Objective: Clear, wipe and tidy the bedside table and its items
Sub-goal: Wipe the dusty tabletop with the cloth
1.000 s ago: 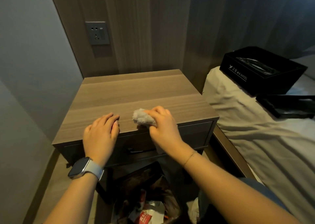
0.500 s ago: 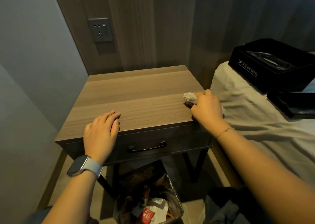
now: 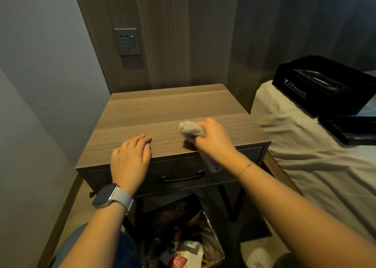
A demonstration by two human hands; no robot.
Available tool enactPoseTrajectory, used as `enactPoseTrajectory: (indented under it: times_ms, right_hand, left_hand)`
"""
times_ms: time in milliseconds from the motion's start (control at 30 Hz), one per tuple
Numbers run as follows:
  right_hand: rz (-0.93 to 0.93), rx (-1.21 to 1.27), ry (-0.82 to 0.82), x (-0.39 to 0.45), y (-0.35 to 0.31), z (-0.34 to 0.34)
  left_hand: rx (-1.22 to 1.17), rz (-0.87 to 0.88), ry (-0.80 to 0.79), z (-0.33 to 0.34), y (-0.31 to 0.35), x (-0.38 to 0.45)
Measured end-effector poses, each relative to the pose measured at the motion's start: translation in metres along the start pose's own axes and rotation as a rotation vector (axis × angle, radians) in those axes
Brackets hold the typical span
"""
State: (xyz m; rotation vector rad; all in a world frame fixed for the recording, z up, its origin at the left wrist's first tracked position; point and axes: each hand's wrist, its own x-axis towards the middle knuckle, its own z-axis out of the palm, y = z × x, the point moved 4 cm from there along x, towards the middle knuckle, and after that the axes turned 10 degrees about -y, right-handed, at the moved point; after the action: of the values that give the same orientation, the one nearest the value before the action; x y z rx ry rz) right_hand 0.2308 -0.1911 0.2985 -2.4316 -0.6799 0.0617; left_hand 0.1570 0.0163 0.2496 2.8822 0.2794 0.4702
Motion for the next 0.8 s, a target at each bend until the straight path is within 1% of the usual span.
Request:
enactPoseTrajectory:
  times_ms: [67, 133, 233, 333, 400, 467, 567, 667, 733, 767, 800]
  right_hand:
    - [0.08, -0.04, 0.126, 0.008, 0.023, -0.016]
    - [0.171, -0.125, 0.209, 0.017, 0.049, -0.029]
    - [0.303, -0.204, 0.227, 0.033, 0.075, -0.036]
    - [0.354, -0.258, 0.225, 0.051, 0.069, -0.029]
    - [0.33, -0.297, 0.18, 0.06, 0.051, -0.016]
    - [0.254, -0.31, 0.117, 0.062, 0.025, 0.001]
    - [0.056, -0.273, 0.016, 0.05, -0.019, 0.029]
    - [-0.128, -0.214, -0.166, 0.028, -0.052, 0.045]
    - [-0.15, -0.097, -0.314, 0.021, -0.059, 0.036]
    - [-0.135, -0.033, -0.35, 0.021, -0.059, 0.029]
    - [-0.119, 0.006, -0.342, 0.024, -0.057, 0.022]
  left_hand:
    - [-0.013, -0.001, 0.008, 0.001, -0.001, 0.0]
    - [-0.022, 0.004, 0.011, 0.003, -0.003, 0.0]
    - [-0.043, 0.025, 0.017, 0.001, -0.004, 0.0]
    - [-0.07, 0.026, 0.001, 0.001, -0.006, 0.001]
    - [-0.08, 0.02, -0.004, 0.001, -0.007, 0.001]
    - [-0.087, 0.008, -0.02, 0.001, -0.007, 0.0]
    - [-0.094, 0.001, -0.029, 0.0, -0.007, 0.0]
    - [-0.114, -0.009, -0.063, -0.002, -0.007, 0.001]
    - [-0.139, 0.001, -0.099, -0.004, -0.009, 0.003]
    - [-0.163, 0.015, -0.119, -0.007, -0.012, 0.003]
    - [-0.195, 0.027, -0.141, -0.01, -0.014, 0.001]
